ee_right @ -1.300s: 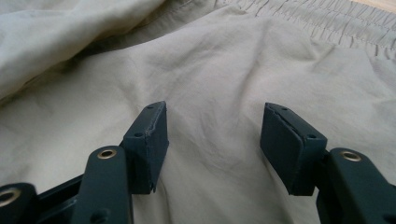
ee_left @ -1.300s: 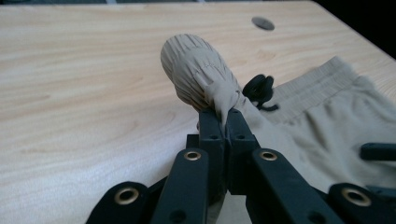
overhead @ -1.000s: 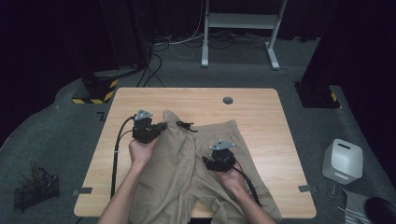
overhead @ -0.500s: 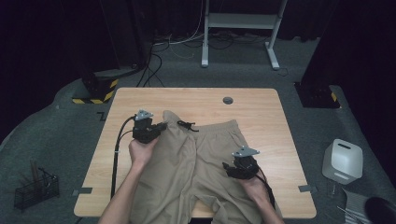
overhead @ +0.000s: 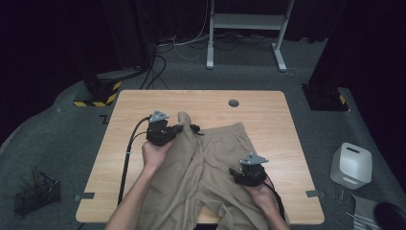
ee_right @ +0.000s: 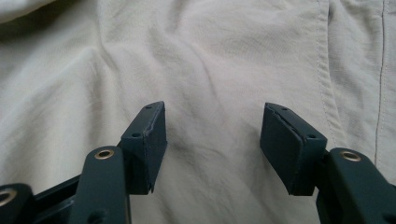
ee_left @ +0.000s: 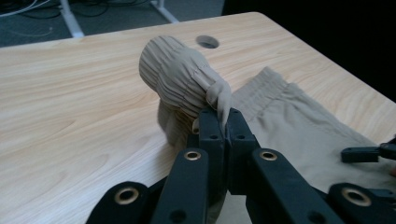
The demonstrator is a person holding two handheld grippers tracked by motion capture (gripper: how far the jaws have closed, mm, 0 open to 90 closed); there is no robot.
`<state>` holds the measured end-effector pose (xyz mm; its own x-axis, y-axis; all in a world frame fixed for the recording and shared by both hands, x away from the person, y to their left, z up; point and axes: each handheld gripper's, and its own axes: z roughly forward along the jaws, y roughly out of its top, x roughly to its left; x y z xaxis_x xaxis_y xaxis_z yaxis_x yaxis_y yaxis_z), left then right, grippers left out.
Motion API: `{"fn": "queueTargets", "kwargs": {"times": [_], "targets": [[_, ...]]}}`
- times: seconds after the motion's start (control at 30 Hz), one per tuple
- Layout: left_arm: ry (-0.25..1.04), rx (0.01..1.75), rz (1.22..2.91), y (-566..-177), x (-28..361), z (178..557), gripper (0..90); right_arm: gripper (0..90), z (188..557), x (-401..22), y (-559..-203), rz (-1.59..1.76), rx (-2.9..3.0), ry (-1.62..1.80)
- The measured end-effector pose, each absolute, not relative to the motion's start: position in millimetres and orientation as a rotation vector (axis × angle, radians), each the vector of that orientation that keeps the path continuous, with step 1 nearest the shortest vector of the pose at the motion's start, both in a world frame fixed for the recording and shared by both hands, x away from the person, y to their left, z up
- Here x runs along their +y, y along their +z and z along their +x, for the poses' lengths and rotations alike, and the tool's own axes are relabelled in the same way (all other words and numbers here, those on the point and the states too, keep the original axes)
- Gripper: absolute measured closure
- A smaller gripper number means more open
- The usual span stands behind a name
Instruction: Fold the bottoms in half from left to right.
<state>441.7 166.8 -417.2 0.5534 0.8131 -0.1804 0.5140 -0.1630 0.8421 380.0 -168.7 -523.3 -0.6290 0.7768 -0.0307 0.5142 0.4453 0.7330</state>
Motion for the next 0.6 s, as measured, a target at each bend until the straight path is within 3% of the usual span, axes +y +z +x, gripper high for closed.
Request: {"fn": "queueTargets", "kwargs": {"times": [0.6], "targets": [[0.303,0.967,1.874,-409,112,454,88.0,40.9,380,-169,-523,1.095,2.338,0.999]]}}
